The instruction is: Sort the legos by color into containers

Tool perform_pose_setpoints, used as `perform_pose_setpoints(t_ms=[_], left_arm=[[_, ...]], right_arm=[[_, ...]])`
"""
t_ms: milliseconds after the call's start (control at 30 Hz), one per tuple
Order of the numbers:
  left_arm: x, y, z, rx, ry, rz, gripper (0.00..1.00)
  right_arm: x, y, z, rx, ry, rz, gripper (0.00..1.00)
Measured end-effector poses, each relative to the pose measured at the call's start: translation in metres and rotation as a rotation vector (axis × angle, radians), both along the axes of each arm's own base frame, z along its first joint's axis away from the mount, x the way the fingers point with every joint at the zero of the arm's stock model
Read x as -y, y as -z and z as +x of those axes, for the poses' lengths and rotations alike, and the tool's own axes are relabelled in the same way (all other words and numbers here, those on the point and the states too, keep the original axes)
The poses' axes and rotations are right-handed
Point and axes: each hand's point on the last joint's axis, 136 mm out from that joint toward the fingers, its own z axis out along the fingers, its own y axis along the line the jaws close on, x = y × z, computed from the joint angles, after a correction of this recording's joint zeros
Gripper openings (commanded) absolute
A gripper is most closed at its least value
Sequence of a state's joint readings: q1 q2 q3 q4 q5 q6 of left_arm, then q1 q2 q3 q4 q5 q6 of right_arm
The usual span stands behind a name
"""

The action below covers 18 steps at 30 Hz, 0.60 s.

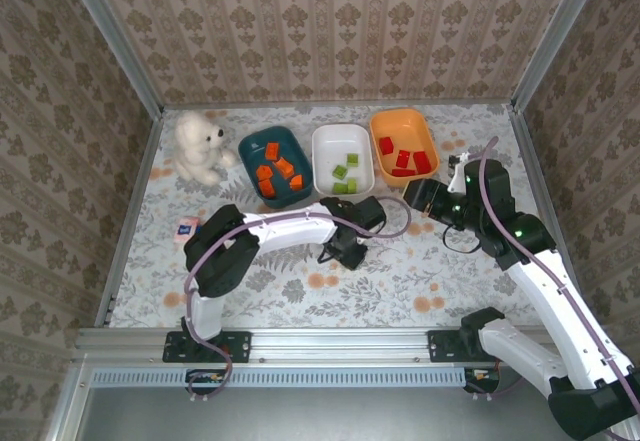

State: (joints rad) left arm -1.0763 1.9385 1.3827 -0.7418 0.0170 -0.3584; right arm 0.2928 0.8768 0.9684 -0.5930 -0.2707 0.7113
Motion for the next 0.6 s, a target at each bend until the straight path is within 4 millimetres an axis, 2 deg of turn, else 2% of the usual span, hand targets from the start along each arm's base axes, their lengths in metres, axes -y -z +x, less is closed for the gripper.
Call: perform_pose_setpoints(t_ms=[100, 233, 500, 600], left_arm=[[-0.002, -0.02, 0.017, 0.019, -0.05, -0.038, 0.25], [-0.008, -0.057, 0.055, 0.066, -0.152, -0.115, 0.25], [-0.039, -0.138, 0.167, 0.202, -0.4, -0.304, 0.26], [-0.034, -0.161, 0.211, 0.265, -0.434, -0.362, 0.26]], right_arm=[[-0.011, -0.007, -0.002, 0.018, -0.059, 0.04, 0.59], [-0.018, -0.008, -0.01, 0.019, -0.113, 0.059, 0.59], [-0.02, -0.004, -0.011, 0.009, -0.134, 0.052, 0.6], [-0.023, 0.009, -0.002, -0.035, -0.144, 0.028, 0.6]])
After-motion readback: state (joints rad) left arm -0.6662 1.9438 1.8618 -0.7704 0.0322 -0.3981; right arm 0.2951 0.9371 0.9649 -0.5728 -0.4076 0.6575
